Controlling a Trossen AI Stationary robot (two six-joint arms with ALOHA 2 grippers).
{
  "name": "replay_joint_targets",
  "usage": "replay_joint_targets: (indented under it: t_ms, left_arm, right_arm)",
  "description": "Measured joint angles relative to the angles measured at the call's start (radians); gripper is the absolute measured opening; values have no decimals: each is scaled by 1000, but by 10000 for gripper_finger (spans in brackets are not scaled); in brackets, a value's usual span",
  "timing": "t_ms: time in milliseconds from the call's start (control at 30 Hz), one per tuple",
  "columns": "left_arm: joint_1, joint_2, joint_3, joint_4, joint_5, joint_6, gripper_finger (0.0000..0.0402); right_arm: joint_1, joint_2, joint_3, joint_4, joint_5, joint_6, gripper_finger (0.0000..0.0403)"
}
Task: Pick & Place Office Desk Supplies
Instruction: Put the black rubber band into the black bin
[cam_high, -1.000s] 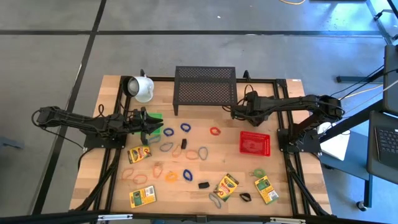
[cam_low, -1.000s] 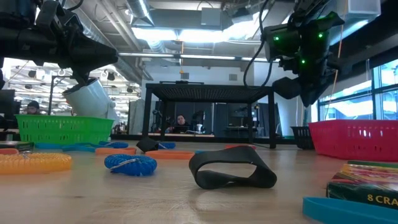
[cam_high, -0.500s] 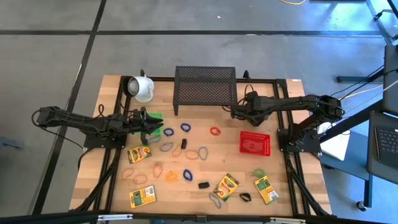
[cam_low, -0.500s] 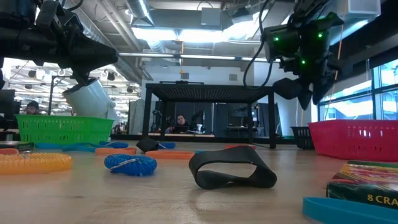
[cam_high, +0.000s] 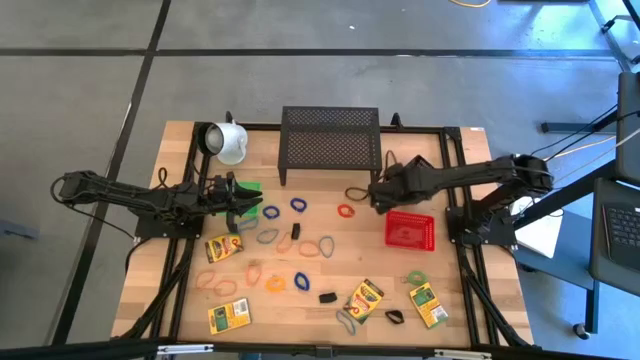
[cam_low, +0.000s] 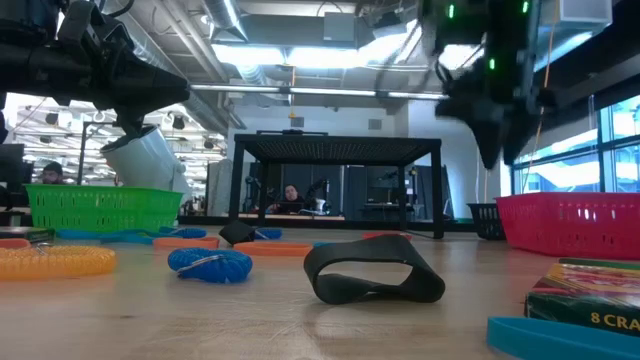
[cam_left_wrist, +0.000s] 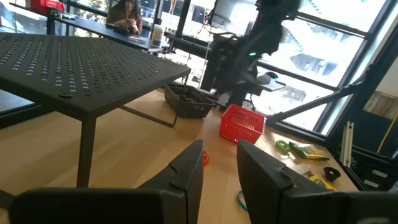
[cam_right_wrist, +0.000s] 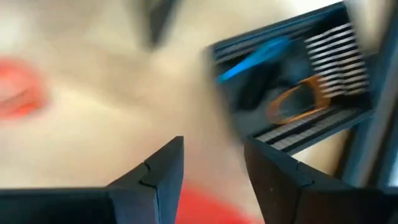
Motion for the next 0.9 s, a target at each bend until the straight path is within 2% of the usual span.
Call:
replay_joint_targets:
  t_ms: [200, 333, 500, 667, 800, 900]
  left_arm:
    - [0, 0, 0, 0, 0, 0, 91]
    - [0, 0, 0, 0, 0, 1, 91]
    - [0, 0, 0, 0, 0, 0, 91]
    - [0, 0, 0, 0, 0, 0, 91]
    - [0, 0, 0, 0, 0, 0, 91]
    - [0, 0, 0, 0, 0, 0, 91]
  right_arm:
    - [189, -1, 105, 135, -81, 31, 160]
    - [318, -1, 121, 384, -99, -45, 157]
    - [437, 28, 121, 679, -89, -221, 156]
    - [495, 115, 121, 870, -87, -420, 156]
    - [507, 200, 121, 903, -96, -542, 156]
    - [506, 258, 121, 908, -96, -576, 156]
